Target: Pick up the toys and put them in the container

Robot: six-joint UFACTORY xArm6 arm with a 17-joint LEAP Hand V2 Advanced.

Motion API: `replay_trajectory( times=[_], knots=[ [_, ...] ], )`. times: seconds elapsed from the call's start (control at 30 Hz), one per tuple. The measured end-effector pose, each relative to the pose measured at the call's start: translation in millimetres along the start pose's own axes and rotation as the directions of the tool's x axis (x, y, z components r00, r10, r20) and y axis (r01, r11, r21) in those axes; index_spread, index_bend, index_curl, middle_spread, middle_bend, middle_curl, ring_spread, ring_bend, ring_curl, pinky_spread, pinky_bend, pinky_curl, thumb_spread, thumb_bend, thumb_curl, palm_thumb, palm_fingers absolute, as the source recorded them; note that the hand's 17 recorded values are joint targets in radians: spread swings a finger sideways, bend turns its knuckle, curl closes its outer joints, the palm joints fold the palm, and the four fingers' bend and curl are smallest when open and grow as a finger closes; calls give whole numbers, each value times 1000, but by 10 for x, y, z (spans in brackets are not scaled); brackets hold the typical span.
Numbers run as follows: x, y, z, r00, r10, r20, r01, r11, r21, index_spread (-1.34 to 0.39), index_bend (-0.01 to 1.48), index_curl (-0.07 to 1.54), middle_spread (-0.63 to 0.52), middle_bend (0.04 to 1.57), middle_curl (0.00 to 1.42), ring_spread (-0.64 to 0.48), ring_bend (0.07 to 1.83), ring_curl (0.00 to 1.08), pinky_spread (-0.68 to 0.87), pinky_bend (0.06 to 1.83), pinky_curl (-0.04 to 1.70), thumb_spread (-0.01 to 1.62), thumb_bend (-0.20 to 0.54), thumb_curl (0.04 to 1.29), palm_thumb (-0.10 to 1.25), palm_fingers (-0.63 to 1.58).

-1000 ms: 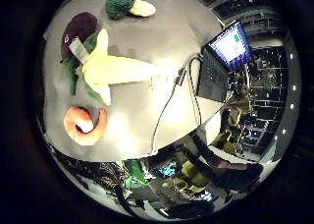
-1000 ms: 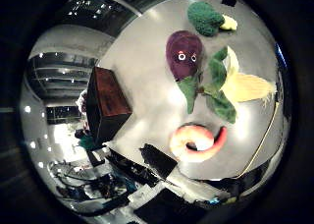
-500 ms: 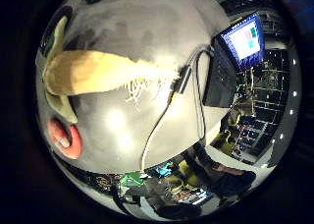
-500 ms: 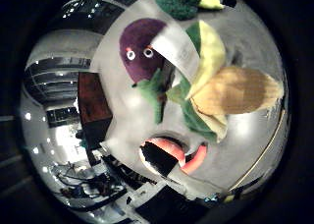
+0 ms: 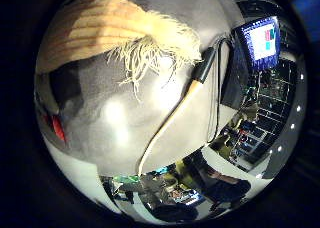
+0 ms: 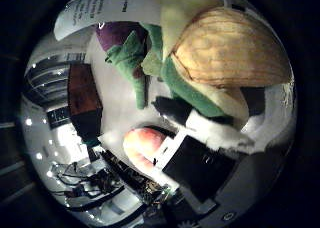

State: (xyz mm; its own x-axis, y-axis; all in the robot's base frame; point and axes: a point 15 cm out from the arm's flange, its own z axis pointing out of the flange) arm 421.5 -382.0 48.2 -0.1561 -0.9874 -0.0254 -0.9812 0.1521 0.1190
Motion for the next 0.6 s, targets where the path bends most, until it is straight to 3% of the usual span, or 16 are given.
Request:
replay_trajectory(
  times=[0.07, 0.1, 0.13, 0.17, 0.27, 0.43, 0.6],
  knots=[
    [1, -4, -14, 1000, -5, -5, 5, 1000, 0, -398, 226, 307, -181, 608, 432, -231, 844, 346, -162, 645, 266, 962, -13, 317, 554, 1267],
    [15, -10, -55, 1000, -7, -12, 7, 1000, 4, -399, 251, 320, -187, 625, 439, -238, 859, 355, -194, 663, 271, 961, -14, 319, 560, 1303],
    [24, -19, -89, 1000, -8, -17, 8, 1000, 9, -401, 349, 366, -191, 709, 472, -236, 898, 379, -275, 727, 301, 965, -14, 323, 579, 1467],
    [32, -21, -129, 1000, -9, -20, 9, 1000, 14, -401, 387, 383, -193, 746, 485, -238, 923, 391, -314, 761, 316, 968, -17, 324, 585, 1434],
    [99, -29, -299, 999, -3, -37, 5, 999, 40, -344, 714, 516, -169, 912, 549, -220, 1044, 447, -345, 910, 389, 985, -15, 333, 638, 1544],
    [229, -6, -708, 997, 16, -71, -9, 996, 93, -252, 987, 634, -135, 1123, 619, -194, 1244, 524, -301, 1141, 512, 999, -12, 355, 725, 1378],
    [143, 172, -1174, 997, 20, -70, -14, 996, 87, -206, 1096, 665, -116, 1227, 637, -173, 1348, 560, -259, 1241, 602, 1004, -21, 376, 781, 1281]
  ],
)
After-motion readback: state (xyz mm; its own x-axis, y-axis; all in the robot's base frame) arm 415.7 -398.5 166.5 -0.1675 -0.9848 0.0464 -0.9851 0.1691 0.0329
